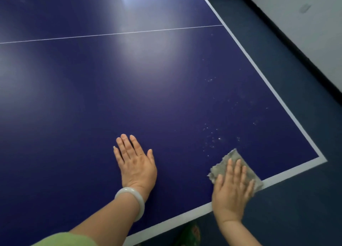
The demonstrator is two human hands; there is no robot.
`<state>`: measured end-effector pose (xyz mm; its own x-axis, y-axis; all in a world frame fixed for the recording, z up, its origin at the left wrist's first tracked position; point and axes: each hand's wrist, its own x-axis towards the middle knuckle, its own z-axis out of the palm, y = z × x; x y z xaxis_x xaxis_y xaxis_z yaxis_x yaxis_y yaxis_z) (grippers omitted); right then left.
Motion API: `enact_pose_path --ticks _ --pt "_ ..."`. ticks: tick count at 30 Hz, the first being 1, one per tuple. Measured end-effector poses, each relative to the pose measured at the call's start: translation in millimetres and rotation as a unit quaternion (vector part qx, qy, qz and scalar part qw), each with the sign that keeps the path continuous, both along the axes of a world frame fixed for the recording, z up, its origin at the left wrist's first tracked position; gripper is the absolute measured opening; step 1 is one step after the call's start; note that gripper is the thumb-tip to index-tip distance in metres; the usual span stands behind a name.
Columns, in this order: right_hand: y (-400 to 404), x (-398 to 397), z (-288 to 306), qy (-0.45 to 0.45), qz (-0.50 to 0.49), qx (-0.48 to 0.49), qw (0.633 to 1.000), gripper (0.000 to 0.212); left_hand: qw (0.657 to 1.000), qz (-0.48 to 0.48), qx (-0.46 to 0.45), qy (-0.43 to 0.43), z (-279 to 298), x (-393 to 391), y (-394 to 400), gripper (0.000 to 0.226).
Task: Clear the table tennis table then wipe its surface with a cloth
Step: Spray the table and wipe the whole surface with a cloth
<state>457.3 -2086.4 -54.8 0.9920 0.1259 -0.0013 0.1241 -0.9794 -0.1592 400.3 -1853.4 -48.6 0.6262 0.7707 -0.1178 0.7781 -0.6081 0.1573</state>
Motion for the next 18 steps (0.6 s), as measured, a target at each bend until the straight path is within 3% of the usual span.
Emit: enact_pose_path --ticks 3,5,7,8,9,11,13,15,18 --pt "24.6 -30.7 2.7 -0.01 0.186 -0.013 0.982 0.059 1.0 0.0 0.021 0.017 -1.4 0.6 -0.7 0.073" --pt "15.9 -30.4 3.2 -0.025 0.358 -0.028 0.933 0.057 0.999 0.004 0.026 0.018 -0.6 1.3 -0.9 0.074" --pt "-4.8 3.3 4.3 -0.029 0.461 -0.057 0.885 0.06 0.999 0.003 0.032 0.013 -0.8 1.0 -1.7 0.077" --pt "-17.6 24.7 1.7 -0.033 0.457 -0.068 0.886 0.061 0.999 0.003 0.035 0.011 -1.4 1.0 -1.8 0.077" --pt "-30.8 47.2 -0.5 -0.023 0.406 -0.063 0.911 0.06 0.999 0.004 0.039 0.009 -2.2 0.6 -1.6 0.077" --pt "-52.0 85.9 -1.8 0.006 0.219 -0.039 0.975 0.061 0.999 0.007 0.045 0.007 -4.0 0.4 -1.4 0.075" --pt "-51.0 95.2 -2.2 0.006 0.095 -0.027 0.995 0.063 0.999 0.007 0.052 0.006 -5.9 0.4 -1.4 0.074" --pt "-27.6 76.5 -1.8 -0.013 0.115 -0.03 0.993 0.064 0.998 0.007 0.056 0.006 -7.9 0.3 -1.5 0.071" --pt "21.1 27.9 0.1 -0.032 0.296 -0.023 0.954 0.062 0.998 0.008 0.068 0.004 -10.9 -0.1 0.3 0.07"
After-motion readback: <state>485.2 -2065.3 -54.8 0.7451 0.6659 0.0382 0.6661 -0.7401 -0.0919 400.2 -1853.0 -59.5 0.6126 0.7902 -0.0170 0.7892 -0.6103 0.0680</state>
